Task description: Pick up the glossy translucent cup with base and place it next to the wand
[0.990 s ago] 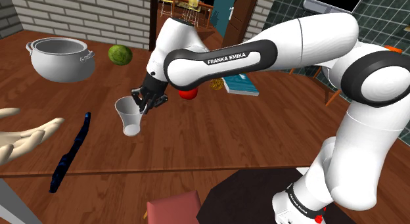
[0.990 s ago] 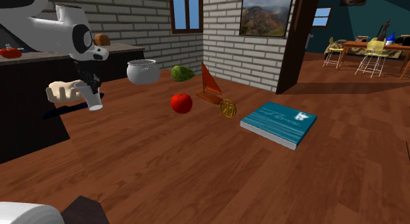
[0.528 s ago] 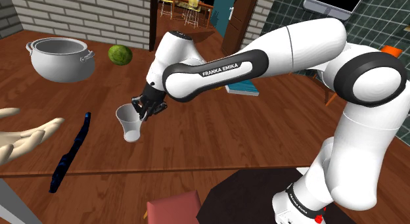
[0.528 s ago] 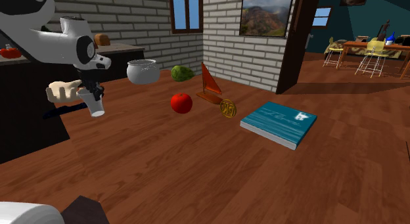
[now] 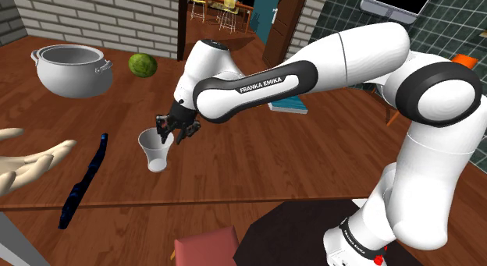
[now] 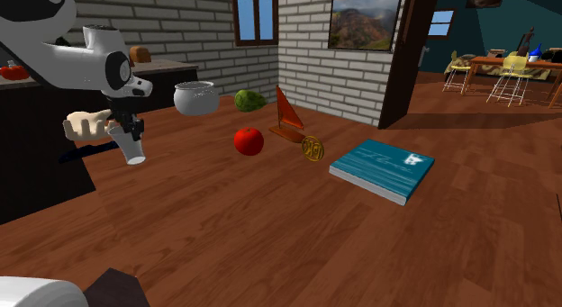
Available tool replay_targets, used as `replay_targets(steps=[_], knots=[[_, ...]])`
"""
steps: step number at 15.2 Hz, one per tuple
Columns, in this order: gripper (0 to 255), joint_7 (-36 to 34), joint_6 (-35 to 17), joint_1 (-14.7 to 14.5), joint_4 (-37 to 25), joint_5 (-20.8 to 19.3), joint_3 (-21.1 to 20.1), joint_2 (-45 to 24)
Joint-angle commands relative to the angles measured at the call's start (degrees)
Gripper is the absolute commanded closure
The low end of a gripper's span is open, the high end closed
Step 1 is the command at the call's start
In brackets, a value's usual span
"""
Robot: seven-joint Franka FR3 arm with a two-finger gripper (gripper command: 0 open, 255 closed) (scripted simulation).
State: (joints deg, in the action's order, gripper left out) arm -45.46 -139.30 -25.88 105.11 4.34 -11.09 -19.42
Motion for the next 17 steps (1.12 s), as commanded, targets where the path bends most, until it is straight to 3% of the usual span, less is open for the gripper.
replay_targets(steps=[1,5,9,17], knots=[[0,0.00,-0.01,0.00,0.00,0.00,0.00,0.01],[0,0.00,-0.01,0.00,-0.01,0.00,0.00,0.00],[0,0.62,5.19,0.92,-0.06,0.98,-0.18,5.14],[0,0.63,5.20,0.91,-0.06,0.99,-0.17,5.14]])
